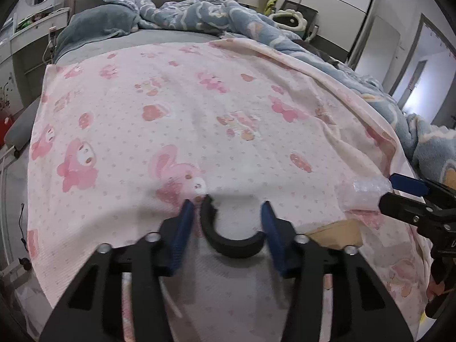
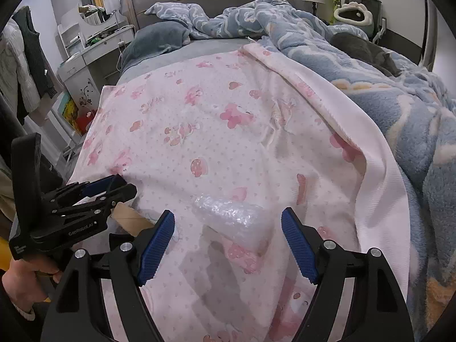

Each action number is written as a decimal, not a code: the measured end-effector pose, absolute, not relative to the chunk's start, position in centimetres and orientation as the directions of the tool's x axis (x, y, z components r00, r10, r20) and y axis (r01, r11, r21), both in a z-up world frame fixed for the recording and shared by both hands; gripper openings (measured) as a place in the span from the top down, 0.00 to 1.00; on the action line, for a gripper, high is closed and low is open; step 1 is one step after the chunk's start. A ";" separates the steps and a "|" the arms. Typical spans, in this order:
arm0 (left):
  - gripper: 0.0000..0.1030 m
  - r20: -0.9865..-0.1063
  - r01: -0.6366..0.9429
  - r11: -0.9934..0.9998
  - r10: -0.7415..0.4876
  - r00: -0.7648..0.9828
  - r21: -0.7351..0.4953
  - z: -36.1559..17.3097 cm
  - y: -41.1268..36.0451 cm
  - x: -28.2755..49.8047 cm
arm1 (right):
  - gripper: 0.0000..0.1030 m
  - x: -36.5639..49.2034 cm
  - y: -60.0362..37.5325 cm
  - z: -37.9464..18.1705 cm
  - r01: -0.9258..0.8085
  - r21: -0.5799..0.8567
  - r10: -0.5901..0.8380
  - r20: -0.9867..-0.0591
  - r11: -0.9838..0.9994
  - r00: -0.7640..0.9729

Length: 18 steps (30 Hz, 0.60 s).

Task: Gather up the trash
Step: 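Grasp the black curved plastic piece with the left tool, then grasp the clear bubble-wrap bag with the right tool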

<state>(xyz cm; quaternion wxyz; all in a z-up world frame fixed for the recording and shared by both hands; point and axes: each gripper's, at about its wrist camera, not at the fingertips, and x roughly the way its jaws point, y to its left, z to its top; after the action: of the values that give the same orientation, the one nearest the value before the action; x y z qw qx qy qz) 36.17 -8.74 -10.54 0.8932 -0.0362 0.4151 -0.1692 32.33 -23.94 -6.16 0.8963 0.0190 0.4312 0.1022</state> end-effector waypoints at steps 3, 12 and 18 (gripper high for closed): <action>0.58 -0.729 0.283 0.941 -0.325 0.602 -0.185 -10.5 -9.1 35.9 | 0.24 32.4 -23.7 -6.1 -0.167 0.132 0.208 -0.761 0.977 0.615; 0.60 -0.716 0.260 0.938 -0.342 0.608 -0.227 -9.5 -7.2 35.8 | 0.24 33.2 -21.8 -6.6 -0.188 0.105 0.198 -0.775 0.977 0.600; 0.60 -0.704 0.256 0.938 -0.344 0.622 -0.232 -8.4 -6.1 35.3 | 0.28 33.8 -21.7 -7.3 -0.164 0.078 0.161 -0.791 0.983 0.591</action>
<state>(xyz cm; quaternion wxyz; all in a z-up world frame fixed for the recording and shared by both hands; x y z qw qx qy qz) 35.31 -6.09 -8.43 0.8989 -0.0546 0.4014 -0.1669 33.82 -21.71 -7.27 0.8918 -0.0015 0.4431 0.0911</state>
